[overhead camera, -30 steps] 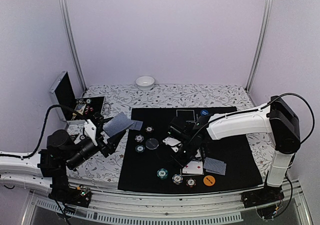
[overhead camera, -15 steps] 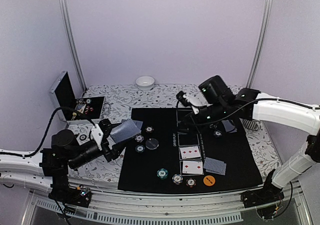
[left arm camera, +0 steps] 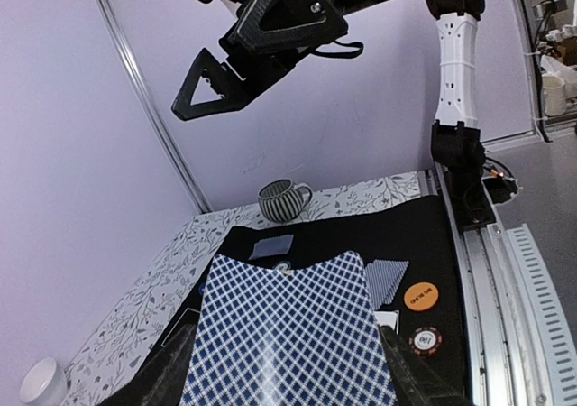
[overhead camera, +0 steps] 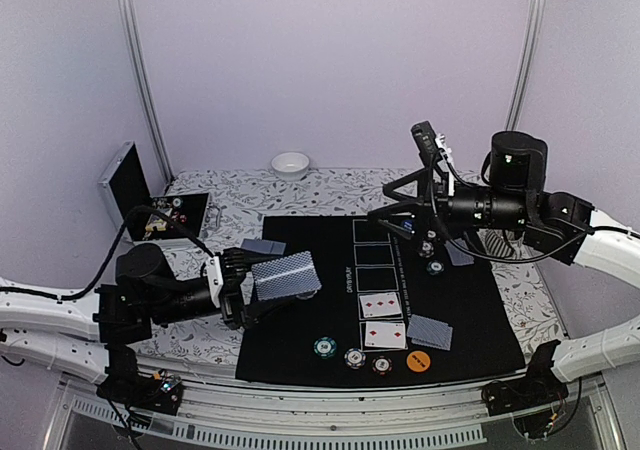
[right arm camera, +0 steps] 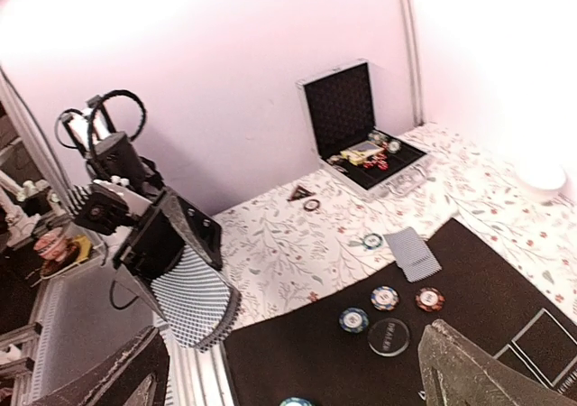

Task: Distribute texas hold em gaming equipment
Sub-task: Pick up the poker card from the face-down deck piles.

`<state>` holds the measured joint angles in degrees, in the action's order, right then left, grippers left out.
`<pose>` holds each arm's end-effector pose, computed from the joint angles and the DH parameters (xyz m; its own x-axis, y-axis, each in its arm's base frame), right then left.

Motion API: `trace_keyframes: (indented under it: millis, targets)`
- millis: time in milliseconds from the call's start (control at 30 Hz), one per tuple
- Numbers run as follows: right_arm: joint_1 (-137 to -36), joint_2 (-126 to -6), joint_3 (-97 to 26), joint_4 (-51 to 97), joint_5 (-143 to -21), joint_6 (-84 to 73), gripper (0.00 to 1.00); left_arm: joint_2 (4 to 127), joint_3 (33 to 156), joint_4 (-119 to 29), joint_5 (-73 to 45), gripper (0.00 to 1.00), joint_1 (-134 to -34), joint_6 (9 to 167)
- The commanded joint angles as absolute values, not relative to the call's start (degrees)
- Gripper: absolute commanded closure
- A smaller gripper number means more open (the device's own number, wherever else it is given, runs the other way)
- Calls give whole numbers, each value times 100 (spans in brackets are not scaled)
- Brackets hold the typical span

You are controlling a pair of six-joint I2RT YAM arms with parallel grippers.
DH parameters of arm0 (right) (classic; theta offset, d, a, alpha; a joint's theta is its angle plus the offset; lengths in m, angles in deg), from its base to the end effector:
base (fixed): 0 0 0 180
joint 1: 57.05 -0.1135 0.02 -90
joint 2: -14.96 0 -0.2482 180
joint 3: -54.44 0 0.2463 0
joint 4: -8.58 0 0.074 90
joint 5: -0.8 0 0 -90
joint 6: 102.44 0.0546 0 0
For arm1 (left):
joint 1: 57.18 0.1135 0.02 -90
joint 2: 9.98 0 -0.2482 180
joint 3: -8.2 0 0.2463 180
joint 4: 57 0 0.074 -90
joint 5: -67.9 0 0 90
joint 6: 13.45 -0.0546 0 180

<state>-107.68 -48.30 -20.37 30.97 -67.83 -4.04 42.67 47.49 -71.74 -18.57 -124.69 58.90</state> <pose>0.1573 0.2231 0.3610 -0.2563 -0.0980 -0.9616 -0.9193 0.3319 0.2113 0.0877 -0.2207 0.2570 0.2955 0.0773 -0.9522 0.8984 0.3164 0.3045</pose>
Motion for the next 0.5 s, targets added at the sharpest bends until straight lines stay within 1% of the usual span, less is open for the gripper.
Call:
trace_keyframes:
  millis: [0,200,367,467]
  targets:
    - [-10746,-4972,-2115,2518,-5678,-74,1,4431,4981,-7641,-1460,39,-12591,5746]
    - [-10749,-5105,-1869,2259,-5457,338,1,4690,4984,-7965,-1646,39,-12746,5711]
    - [-10746,-5391,-2012,2288,-4997,604,1,4823,5098,-7956,-1721,39,-12849,5563]
    - [-10743,-5509,-2066,2324,-4961,757,1,4818,5080,-8089,-1836,39,-12877,5512]
